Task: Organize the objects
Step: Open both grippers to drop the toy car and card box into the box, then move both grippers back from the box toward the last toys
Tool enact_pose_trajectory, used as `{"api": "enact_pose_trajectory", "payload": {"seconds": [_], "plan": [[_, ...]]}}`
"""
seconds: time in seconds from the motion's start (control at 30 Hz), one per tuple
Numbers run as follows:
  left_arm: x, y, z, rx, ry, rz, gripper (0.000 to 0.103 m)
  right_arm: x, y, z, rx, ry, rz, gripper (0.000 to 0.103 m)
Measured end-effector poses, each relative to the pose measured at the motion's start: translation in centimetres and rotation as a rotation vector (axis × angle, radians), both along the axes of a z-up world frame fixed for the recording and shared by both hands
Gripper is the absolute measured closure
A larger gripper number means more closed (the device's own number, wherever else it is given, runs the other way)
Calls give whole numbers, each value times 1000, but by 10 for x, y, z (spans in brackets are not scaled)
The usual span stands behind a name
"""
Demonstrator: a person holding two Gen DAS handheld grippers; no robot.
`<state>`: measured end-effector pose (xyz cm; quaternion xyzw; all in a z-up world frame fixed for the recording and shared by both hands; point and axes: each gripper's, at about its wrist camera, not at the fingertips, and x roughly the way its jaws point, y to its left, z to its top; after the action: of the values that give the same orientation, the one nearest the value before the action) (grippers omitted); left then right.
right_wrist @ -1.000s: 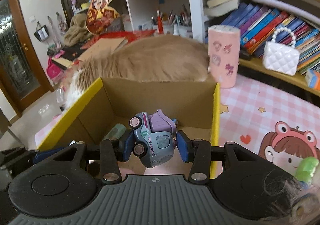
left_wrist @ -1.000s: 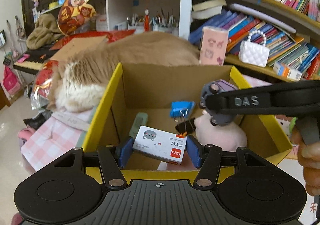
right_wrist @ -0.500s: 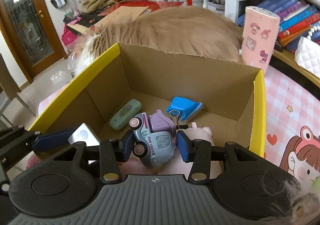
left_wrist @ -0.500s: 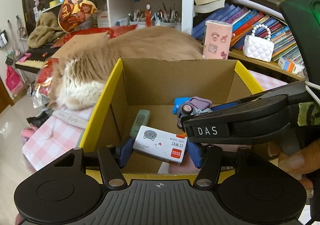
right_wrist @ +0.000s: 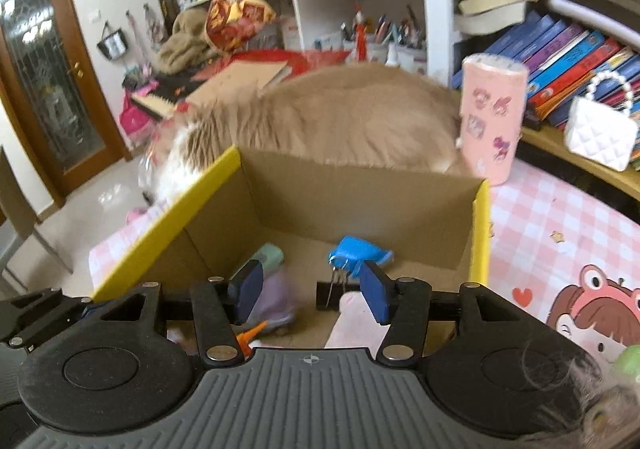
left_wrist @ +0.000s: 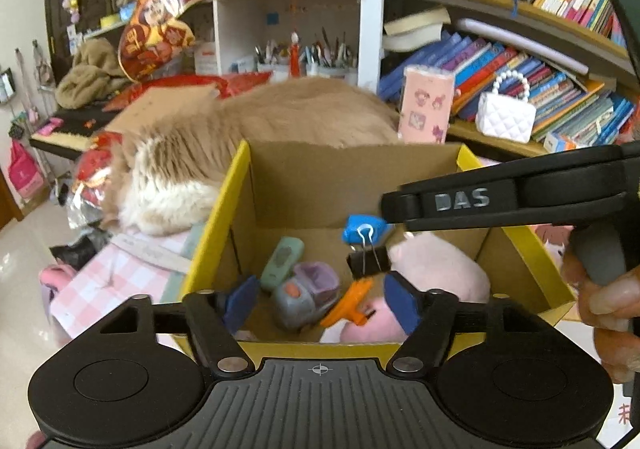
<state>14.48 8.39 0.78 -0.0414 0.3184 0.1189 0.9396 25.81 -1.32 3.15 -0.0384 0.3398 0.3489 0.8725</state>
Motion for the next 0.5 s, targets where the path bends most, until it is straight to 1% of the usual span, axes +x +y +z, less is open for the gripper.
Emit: {"api": "enact_pose_trajectory", "payload": {"seconds": [0.23, 0.4, 0.5], "plan": [[-20, 10, 14, -8, -52, 10, 27, -27, -21, 17, 50, -50, -82, 52], [-39, 17, 17, -20, -68, 7, 26, -50, -34, 22, 61, -77, -147, 52], [-50, 20, 16, -26, -69, 1, 23, -66, -40, 22, 52, -90, -197, 52]]}}
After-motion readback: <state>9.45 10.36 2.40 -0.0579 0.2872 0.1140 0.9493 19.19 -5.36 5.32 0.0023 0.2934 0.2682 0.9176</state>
